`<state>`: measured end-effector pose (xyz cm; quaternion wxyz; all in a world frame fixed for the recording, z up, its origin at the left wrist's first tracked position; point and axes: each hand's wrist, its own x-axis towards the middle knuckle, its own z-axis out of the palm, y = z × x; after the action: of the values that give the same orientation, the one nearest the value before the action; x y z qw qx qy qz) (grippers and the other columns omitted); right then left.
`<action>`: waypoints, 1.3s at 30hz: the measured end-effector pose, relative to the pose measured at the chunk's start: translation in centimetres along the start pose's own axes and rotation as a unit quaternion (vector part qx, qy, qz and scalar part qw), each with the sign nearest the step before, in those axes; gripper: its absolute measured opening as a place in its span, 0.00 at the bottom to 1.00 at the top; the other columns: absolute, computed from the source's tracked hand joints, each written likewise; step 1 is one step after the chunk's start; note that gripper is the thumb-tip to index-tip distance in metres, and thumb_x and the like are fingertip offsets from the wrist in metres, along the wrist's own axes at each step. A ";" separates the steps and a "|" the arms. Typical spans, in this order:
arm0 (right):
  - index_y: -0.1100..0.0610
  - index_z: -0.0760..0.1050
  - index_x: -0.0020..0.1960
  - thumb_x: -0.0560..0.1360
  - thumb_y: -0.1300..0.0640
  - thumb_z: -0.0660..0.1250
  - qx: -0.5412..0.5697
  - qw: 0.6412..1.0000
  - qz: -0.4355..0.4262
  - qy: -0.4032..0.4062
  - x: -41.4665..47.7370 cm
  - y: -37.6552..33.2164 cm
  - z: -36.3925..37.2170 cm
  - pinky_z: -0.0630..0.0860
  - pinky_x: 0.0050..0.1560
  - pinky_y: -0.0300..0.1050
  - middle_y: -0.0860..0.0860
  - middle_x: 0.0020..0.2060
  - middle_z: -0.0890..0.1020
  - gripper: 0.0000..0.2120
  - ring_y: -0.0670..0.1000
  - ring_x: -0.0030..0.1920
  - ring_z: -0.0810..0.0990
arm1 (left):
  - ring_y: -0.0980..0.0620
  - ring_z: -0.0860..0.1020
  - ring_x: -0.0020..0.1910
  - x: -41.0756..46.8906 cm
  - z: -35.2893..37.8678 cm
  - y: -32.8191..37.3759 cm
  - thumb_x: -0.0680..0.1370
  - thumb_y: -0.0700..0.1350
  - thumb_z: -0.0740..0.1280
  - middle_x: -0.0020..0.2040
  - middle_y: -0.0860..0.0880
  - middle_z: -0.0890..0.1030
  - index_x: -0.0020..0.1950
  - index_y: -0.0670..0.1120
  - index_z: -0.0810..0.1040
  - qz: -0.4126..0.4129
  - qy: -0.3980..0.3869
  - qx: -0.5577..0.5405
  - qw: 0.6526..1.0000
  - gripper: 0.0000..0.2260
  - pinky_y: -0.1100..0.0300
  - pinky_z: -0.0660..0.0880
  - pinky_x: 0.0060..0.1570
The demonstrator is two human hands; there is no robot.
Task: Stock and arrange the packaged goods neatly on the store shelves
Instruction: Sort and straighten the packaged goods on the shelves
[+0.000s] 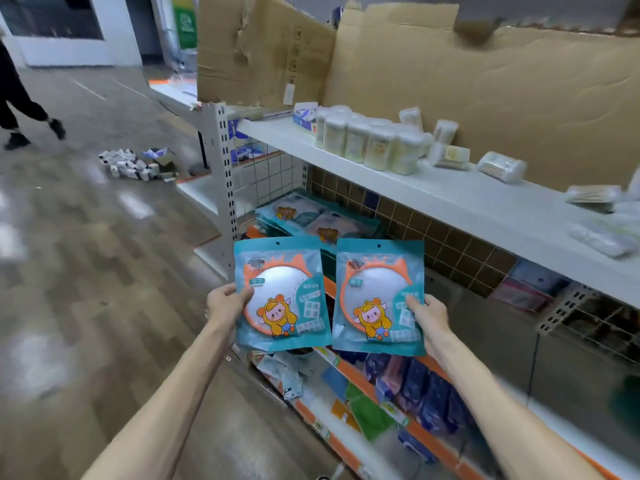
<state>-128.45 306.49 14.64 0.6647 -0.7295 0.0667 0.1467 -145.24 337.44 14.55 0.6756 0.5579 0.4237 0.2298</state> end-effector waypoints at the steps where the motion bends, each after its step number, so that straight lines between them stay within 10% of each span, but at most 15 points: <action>1: 0.61 0.75 0.56 0.78 0.59 0.66 -0.003 1.000 0.002 0.001 0.5 -0.2 0.8 0.80 0.36 0.46 0.57 0.46 0.84 0.08 0.55 0.41 0.85 | 0.44 0.83 0.39 1.0 0.0 0.2 0.76 0.39 0.71 0.45 0.42 0.85 0.56 0.39 0.81 -0.001 0.000 0.001 1.000 0.10 0.50 0.82 0.42; 6: 0.61 0.76 0.54 0.78 0.59 0.66 -0.023 0.999 -0.006 0.024 4.1 -1.5 3.9 0.77 0.32 0.41 0.56 0.43 0.84 0.07 0.52 0.37 0.84 | 0.43 0.83 0.39 5.3 0.8 1.6 0.77 0.39 0.69 0.44 0.42 0.84 0.55 0.39 0.80 -0.007 -0.014 -0.017 1.000 0.07 0.53 0.81 0.39; 14: 0.56 0.77 0.54 0.75 0.53 0.71 0.101 0.985 0.032 0.134 13.6 -2.8 7.3 0.80 0.52 0.47 0.50 0.45 0.84 0.10 0.50 0.46 0.83 | 0.42 0.84 0.38 14.9 1.5 5.2 0.76 0.38 0.70 0.41 0.41 0.85 0.46 0.39 0.81 0.003 -0.024 0.022 0.999 0.03 0.47 0.82 0.42; 18: 0.54 0.76 0.62 0.66 0.36 0.70 0.123 0.975 0.055 0.176 23.4 0.9 5.6 0.79 0.53 0.50 0.52 0.57 0.82 0.31 0.54 0.54 0.82 | 0.42 0.84 0.36 18.8 3.3 6.7 0.77 0.40 0.69 0.39 0.42 0.85 0.48 0.39 0.81 0.012 -0.060 0.046 0.997 0.04 0.48 0.82 0.40; 21: 0.54 0.75 0.60 0.78 0.44 0.64 0.124 0.975 0.088 0.164 18.1 -3.6 9.1 0.74 0.37 0.41 0.52 0.50 0.80 0.17 0.51 0.43 0.79 | 0.39 0.84 0.41 21.3 4.5 7.4 0.78 0.41 0.69 0.43 0.41 0.85 0.51 0.40 0.81 0.006 -0.085 0.050 0.995 0.05 0.41 0.81 0.44; 26: 0.57 0.74 0.62 0.78 0.42 0.64 0.099 0.975 0.106 0.165 17.5 -3.3 11.1 0.73 0.34 0.42 0.54 0.54 0.80 0.21 0.53 0.44 0.80 | 0.39 0.84 0.39 24.0 6.5 8.4 0.78 0.40 0.69 0.43 0.41 0.85 0.50 0.41 0.81 0.013 -0.098 0.071 0.993 0.04 0.42 0.82 0.43; 31: 0.57 0.73 0.50 0.77 0.41 0.66 0.090 0.973 0.148 0.152 17.7 -3.3 12.9 0.78 0.41 0.47 0.55 0.40 0.79 0.18 0.54 0.37 0.79 | 0.40 0.84 0.39 27.3 8.3 9.3 0.77 0.40 0.69 0.42 0.40 0.85 0.45 0.43 0.79 0.013 -0.100 0.088 0.991 0.02 0.45 0.82 0.44; 39: 0.57 0.76 0.57 0.76 0.47 0.68 0.100 0.978 0.129 0.132 20.6 -3.7 16.4 0.81 0.45 0.51 0.57 0.49 0.83 0.16 0.57 0.48 0.84 | 0.42 0.83 0.36 32.7 11.4 10.8 0.77 0.40 0.69 0.41 0.41 0.84 0.49 0.41 0.79 0.012 -0.145 0.100 0.984 0.03 0.49 0.82 0.40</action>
<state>-109.90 325.10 10.72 0.6951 -0.6576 0.2618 0.1259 -116.54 359.57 14.63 0.6677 0.6551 0.3357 0.1106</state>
